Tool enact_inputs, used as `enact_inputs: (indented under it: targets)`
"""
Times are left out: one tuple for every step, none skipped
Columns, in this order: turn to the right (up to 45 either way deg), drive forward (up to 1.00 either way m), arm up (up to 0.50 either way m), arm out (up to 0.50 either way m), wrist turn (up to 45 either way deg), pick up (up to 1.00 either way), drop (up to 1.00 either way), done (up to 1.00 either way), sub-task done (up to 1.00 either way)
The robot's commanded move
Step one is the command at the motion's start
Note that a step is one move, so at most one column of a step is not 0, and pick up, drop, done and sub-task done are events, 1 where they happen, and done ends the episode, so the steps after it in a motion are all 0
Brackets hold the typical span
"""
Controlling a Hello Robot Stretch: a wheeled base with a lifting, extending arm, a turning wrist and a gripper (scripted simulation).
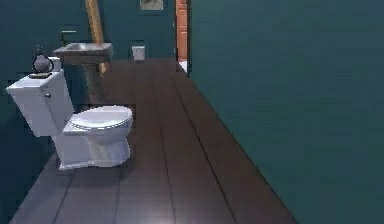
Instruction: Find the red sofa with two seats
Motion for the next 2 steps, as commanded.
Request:
enact_inputs:
  targets:
    - [0.0,1.0,0.0,0.0,0.0,0.0,0.0,0.0,0.0]
    - [0.0,0.5,0.0,0.0,0.0,0.0,0.0,0.0,0.0]
